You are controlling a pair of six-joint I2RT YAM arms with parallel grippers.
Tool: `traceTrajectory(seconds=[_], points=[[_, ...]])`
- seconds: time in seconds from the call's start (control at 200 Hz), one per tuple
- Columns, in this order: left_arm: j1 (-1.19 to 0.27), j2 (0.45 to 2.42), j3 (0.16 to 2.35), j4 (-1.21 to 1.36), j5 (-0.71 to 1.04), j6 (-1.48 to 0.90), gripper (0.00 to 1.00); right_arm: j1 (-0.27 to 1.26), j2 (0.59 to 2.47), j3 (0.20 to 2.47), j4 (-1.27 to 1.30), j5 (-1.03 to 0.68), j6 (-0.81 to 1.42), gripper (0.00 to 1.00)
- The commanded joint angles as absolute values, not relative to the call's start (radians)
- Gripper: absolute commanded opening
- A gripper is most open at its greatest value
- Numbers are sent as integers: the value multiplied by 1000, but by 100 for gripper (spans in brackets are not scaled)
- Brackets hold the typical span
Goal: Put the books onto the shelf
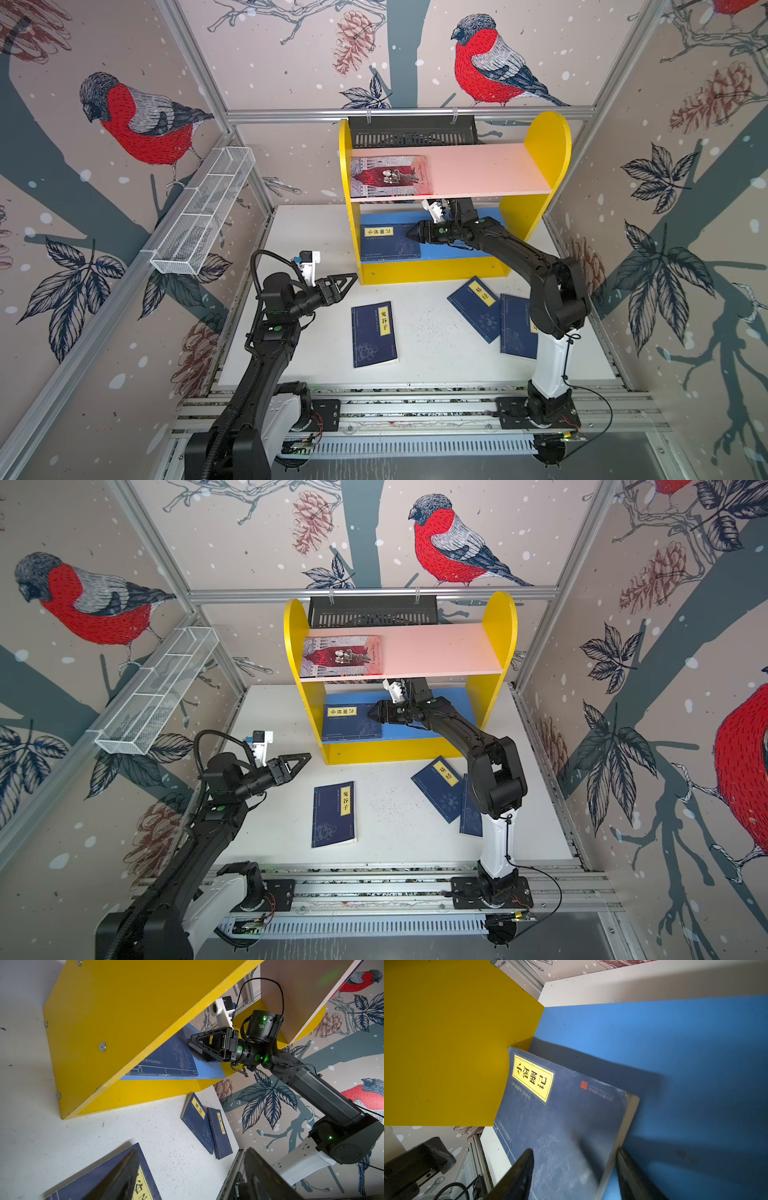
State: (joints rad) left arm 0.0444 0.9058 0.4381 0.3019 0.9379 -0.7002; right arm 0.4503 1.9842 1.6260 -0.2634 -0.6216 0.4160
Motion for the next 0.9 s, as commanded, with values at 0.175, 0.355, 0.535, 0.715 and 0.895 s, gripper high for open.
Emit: traceTrajectory(seconds=[0.175,0.355,0.535,0.715,0.895], points=[[46,899,436,315,933,-695,80,457,1974,1621,-327,-604,419,65],[46,896,436,308,927,-696,80,452,1969,1619,-334,-571,414,67],[46,904,445,255,878,-673,81,410,1884,1513,-224,-575,469,68],[46,923,449,185,797,-645,82,410,1773,1401,-213,-558,471,69],[46,960,456,91,714,-605,83,427,1579,1197,-180,-522,486,69]])
